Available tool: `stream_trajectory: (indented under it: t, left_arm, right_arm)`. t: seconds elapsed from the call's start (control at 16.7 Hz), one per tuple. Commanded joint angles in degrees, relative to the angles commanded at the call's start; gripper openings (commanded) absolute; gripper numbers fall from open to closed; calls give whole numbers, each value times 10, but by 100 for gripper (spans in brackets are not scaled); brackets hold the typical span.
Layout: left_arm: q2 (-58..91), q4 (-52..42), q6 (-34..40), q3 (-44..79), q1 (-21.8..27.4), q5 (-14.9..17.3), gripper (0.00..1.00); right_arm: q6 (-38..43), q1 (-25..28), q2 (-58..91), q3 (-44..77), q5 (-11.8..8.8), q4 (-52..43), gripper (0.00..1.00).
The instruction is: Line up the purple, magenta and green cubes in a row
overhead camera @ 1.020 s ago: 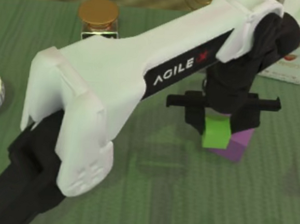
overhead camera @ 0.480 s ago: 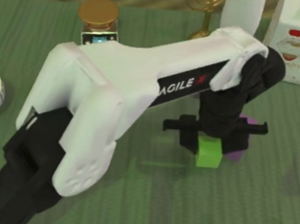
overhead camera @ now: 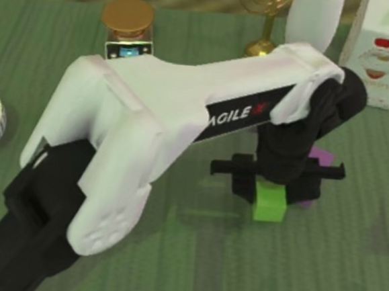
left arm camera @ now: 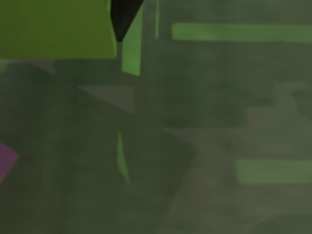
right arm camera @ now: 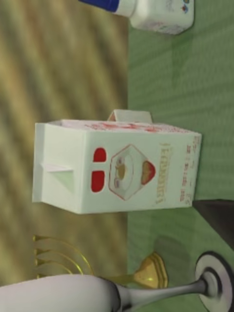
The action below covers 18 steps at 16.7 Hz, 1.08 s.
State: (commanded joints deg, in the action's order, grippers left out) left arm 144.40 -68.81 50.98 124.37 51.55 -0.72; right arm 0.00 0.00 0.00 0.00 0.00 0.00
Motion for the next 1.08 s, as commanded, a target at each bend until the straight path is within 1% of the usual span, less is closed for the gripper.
stream_trajectory:
  t: [0.66, 0.72, 1.08]
  left_arm:
    - [0, 0, 0, 0, 0, 0, 98]
    - [0, 0, 0, 0, 0, 0, 100]
    - [0, 0, 0, 0, 0, 0, 100]
  right_arm:
    - [0, 0, 0, 0, 0, 0, 100]
    - [0, 0, 0, 0, 0, 0, 100]
    - [0, 0, 0, 0, 0, 0, 100]
